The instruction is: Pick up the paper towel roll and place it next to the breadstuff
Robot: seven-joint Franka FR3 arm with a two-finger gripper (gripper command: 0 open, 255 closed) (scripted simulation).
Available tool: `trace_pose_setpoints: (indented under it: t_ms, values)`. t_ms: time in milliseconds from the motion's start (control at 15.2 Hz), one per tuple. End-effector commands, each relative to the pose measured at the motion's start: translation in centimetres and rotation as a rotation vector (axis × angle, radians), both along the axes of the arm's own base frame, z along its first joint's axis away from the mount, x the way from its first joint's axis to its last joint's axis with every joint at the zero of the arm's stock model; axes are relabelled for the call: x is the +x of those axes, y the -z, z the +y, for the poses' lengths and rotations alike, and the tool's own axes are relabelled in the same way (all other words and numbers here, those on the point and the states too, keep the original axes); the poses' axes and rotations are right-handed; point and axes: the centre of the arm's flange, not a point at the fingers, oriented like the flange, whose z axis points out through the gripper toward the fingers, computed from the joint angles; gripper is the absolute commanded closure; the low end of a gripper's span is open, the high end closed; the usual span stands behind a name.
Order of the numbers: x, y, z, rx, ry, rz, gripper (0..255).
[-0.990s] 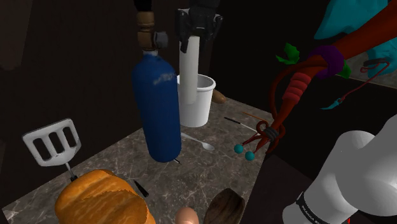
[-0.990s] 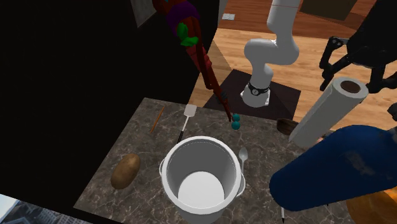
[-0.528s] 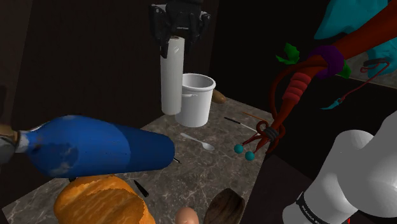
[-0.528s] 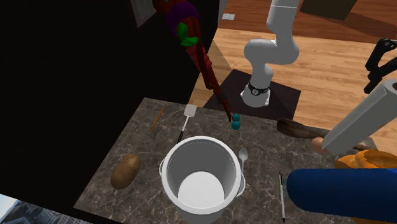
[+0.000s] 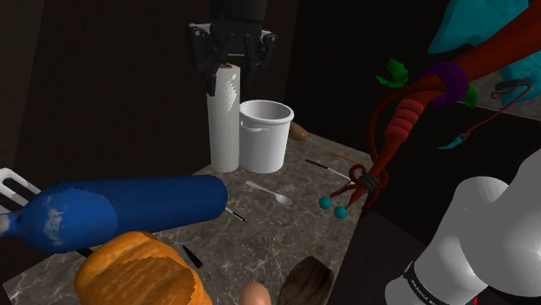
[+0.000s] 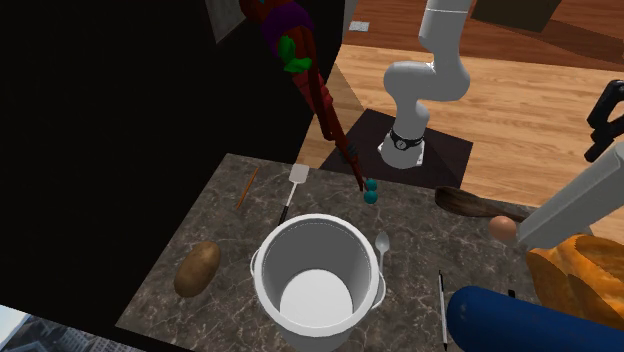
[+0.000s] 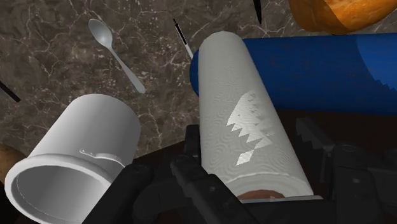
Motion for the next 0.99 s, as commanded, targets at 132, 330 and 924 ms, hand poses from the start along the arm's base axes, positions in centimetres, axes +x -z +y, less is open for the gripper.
trace_pose_setpoints:
  t_ms: [132, 330, 924]
  values:
    - [-0.1, 2.2, 0.0, 0.000, 0.000, 0.000, 255]
    - [-0.1, 3.8, 0.0, 0.000, 0.000, 0.000, 255]
    - [-0.1, 8.6, 0.0, 0.000, 0.000, 0.000, 255]
